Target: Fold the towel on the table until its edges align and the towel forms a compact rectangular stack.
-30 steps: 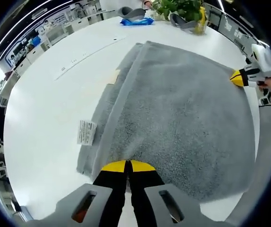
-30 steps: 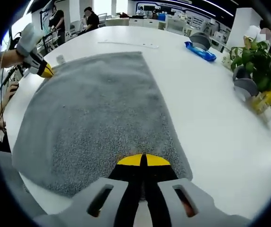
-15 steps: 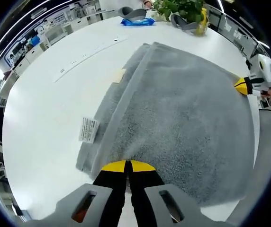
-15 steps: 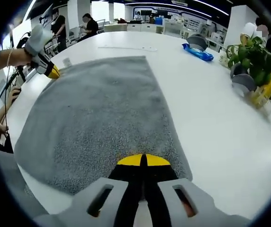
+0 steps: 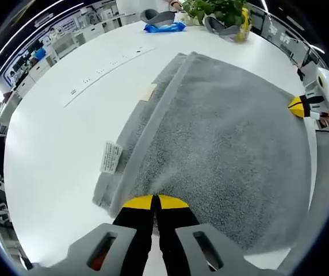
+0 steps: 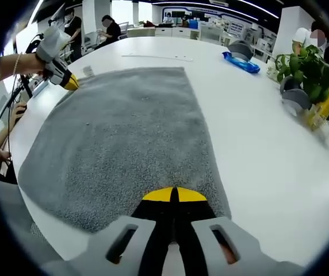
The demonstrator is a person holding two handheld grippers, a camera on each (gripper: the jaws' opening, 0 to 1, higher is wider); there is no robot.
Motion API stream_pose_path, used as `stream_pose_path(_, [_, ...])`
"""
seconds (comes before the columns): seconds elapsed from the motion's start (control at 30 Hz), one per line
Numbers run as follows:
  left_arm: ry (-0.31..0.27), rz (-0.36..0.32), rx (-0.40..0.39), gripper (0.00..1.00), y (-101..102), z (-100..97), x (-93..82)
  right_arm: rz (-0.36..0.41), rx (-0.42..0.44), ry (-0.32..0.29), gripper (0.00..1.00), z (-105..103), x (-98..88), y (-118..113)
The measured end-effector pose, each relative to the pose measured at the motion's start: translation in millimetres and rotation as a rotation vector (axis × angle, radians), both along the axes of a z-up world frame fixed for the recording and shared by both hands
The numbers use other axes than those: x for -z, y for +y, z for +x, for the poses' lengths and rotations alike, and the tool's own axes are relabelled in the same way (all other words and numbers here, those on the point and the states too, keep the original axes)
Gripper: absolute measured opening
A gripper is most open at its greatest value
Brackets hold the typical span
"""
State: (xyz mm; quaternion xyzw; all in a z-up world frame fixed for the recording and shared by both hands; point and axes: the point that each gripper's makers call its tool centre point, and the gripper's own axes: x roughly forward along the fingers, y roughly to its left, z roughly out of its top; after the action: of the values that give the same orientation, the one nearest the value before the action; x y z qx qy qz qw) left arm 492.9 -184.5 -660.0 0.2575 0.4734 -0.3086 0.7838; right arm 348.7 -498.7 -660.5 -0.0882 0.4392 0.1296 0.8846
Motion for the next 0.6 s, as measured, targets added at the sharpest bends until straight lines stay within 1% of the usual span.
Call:
stream_pose_path(0.33, [0.002,0.007,0.015,0.02,-4.8,10.0,-0.4,0.016,-0.005,0.008,0.0,-8.5,-0.3,3.9])
stream_pose_path(0.5, [0.013,-0.01,0.0,0.02,-5.5,15.0,-0.6,0.026,-0.006,0.007,0.0,-13.2,-0.5,6.5])
stream_pose_path(0.6, [0.016,-0.01,0.005,0.02,-7.2,16.2,-0.6,0.03,-0.007,0.007,0.0,-15.8,-0.4,8.1])
